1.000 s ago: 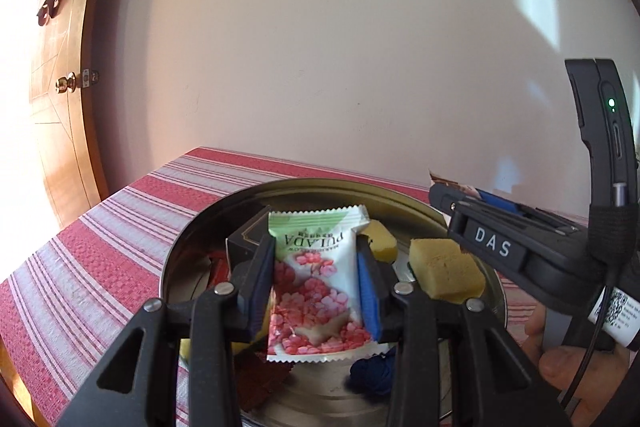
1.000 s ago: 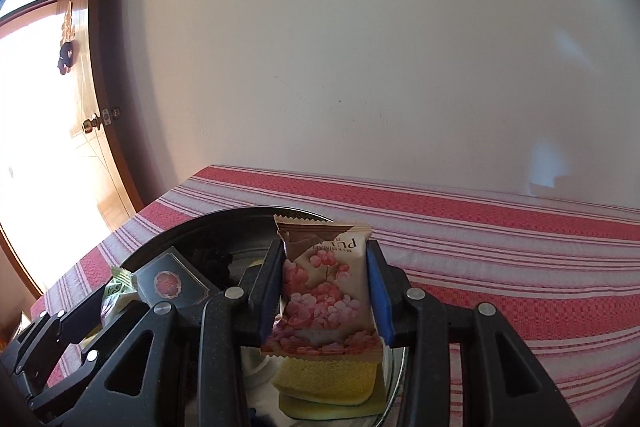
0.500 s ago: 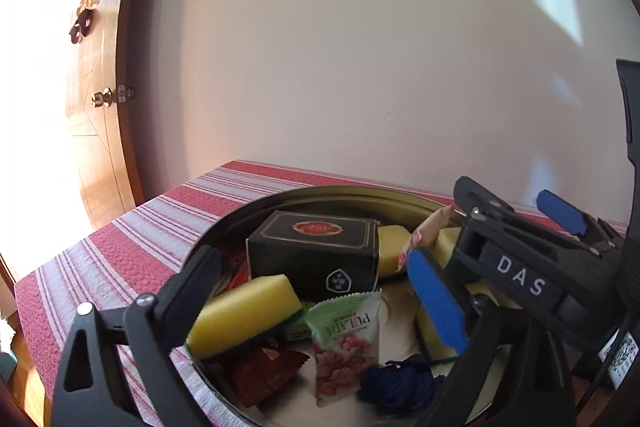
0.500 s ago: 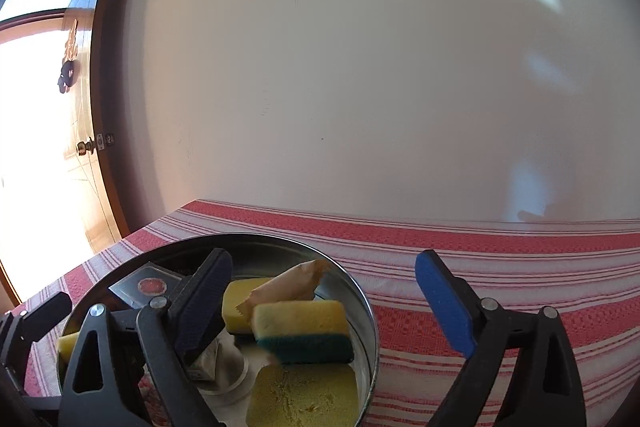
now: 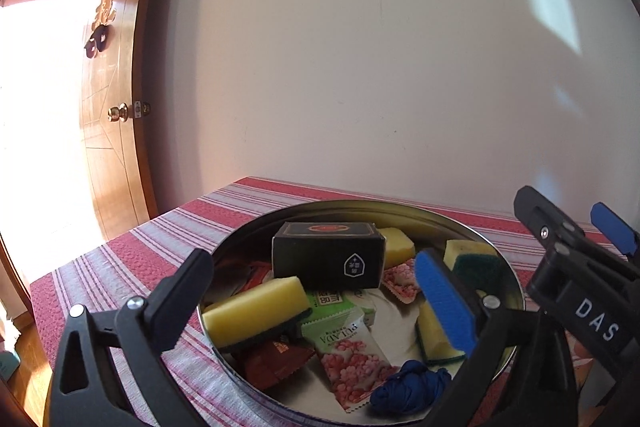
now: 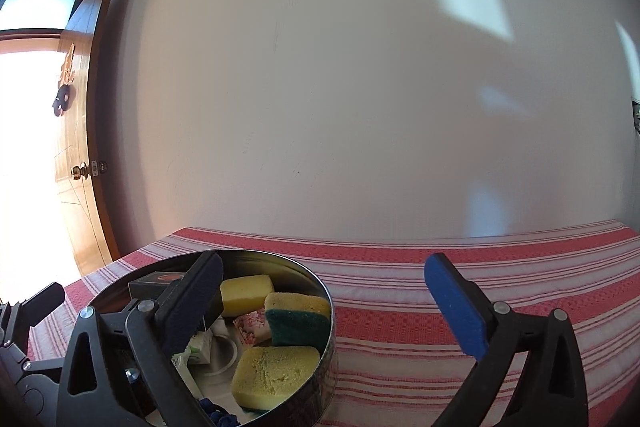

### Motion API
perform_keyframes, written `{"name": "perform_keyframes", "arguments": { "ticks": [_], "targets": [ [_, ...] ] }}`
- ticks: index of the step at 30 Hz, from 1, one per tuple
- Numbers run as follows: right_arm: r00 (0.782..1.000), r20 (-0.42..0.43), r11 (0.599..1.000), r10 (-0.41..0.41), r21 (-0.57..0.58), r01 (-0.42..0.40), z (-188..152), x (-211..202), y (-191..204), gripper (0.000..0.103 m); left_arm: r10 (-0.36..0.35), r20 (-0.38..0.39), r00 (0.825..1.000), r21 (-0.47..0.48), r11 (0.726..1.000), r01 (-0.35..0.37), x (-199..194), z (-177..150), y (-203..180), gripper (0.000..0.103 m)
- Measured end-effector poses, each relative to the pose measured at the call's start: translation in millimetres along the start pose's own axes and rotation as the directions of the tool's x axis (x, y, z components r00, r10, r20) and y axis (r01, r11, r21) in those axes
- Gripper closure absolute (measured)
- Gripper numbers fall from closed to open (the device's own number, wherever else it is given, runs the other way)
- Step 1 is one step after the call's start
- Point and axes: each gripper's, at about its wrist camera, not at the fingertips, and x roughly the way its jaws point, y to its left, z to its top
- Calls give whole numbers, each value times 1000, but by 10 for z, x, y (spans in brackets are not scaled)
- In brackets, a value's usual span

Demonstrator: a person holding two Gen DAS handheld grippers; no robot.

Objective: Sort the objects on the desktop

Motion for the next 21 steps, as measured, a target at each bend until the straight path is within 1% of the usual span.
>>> {"name": "perform_keyframes", "arguments": {
  "ticks": [3, 7, 13, 21],
  "targets": [
    [1000, -24, 1000, 0, 2, 1, 6, -11, -28, 0, 5, -6, 1000, -3, 1000, -6, -18, -7, -14, 1],
    [997, -80, 1000, -4, 6, 5, -14, 27, -66, 1, 6, -12, 1000, 2, 1000, -6, -42, -20, -35, 1],
    [997, -70, 1000, -26, -12, 25, -47, -47, -59, 1, -5, -9, 1000, -2, 1000, 5, -93, -33, -32, 0],
    [996, -71, 998, -59, 17, 60, -96, -153, -153, 1, 9, -8, 1000, -1, 1000, -9, -149, -51, -31, 0]
  ]
}}
